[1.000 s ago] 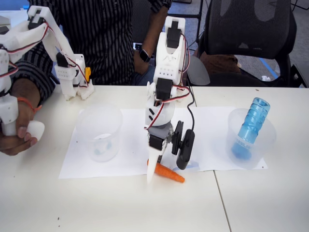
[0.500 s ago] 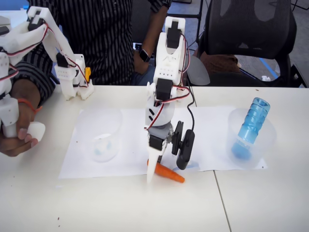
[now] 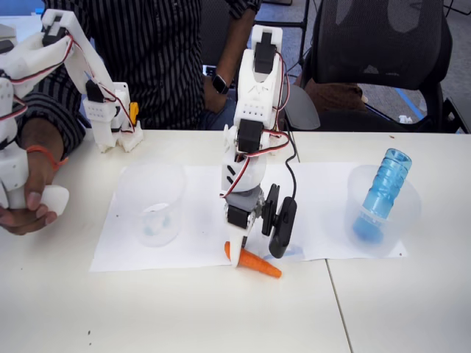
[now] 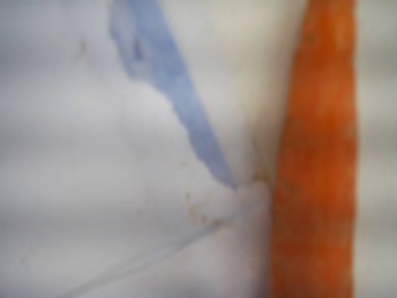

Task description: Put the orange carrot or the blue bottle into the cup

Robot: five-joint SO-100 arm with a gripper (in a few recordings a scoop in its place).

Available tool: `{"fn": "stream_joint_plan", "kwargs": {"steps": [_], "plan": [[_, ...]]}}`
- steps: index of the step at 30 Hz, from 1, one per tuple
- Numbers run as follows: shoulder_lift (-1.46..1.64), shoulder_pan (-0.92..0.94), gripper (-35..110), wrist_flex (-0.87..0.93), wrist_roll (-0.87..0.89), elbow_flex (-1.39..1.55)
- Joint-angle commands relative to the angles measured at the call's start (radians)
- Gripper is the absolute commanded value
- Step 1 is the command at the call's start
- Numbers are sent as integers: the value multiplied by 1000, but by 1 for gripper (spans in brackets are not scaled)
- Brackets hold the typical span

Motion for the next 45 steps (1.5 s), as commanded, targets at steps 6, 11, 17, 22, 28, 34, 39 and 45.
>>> {"fn": "stream_joint_plan", "kwargs": {"steps": [6,11,17,22,28,34,39,45], "plan": [[43,15,11,-8,12,-107],[43,15,11,-8,17,-106],[58,17,10,-5,26,-106],[84,17,11,8,26,-107],[213,17,11,11,28,-92],[348,34,11,81,28,-103],[454,46,11,127,25,-106],[611,78,11,175,25,-106]]}}
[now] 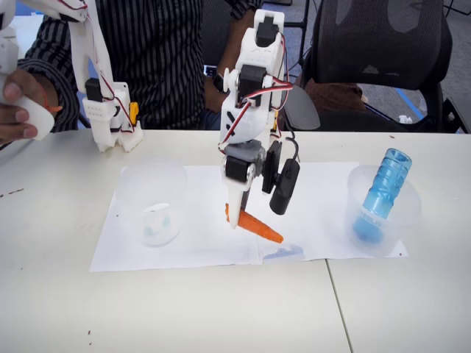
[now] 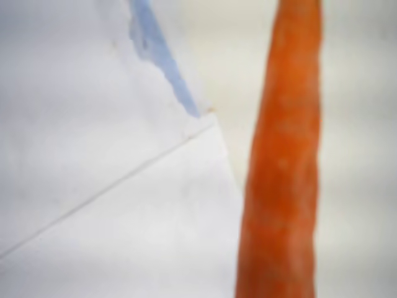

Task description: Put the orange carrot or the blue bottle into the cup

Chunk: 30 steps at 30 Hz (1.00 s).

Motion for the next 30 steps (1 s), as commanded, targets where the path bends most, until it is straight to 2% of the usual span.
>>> {"fn": "stream_joint_plan", "kwargs": {"steps": [1,13,20,30], "plan": [[282,49,11,28,21,-107],[486,284,11,133,2,-109],[488,413,11,130,-104,-109],[408,509,11,129,-152,-149]]}}
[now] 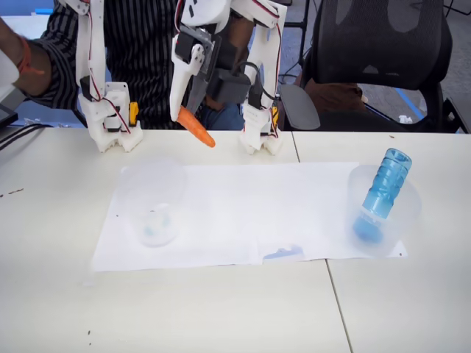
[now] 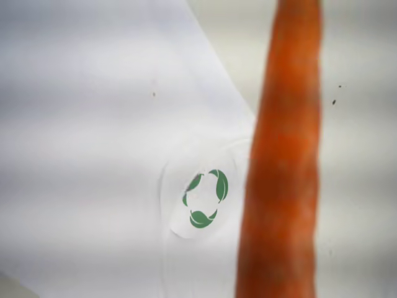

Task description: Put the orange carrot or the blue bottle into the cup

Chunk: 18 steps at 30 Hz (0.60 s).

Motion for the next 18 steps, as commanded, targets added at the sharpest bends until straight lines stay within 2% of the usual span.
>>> {"fn": "stream_joint_plan", "kwargs": {"steps": [1,9,18], "plan": [[-6,44,11,3,5,-169],[-238,141,11,21,-11,-394],[-393,190,11,20,-32,-502]]}}
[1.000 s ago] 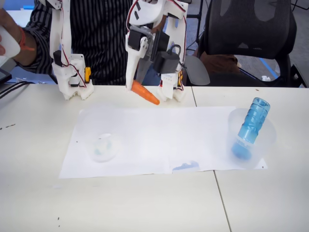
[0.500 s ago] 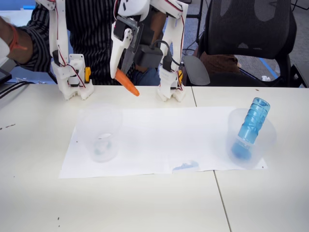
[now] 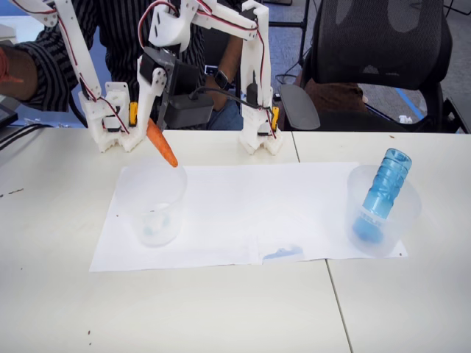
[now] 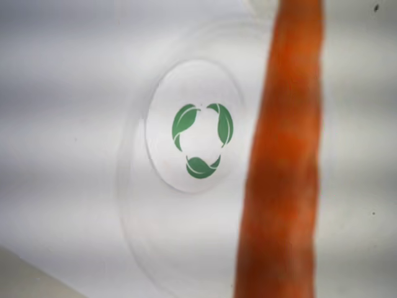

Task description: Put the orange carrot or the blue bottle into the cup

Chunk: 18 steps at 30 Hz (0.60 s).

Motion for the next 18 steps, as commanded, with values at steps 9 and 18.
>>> {"fn": "stream_joint_plan", "kwargs": {"steps": [9,18], "plan": [[-87,21,11,-6,21,-252],[-124,21,11,-6,28,-314]]}}
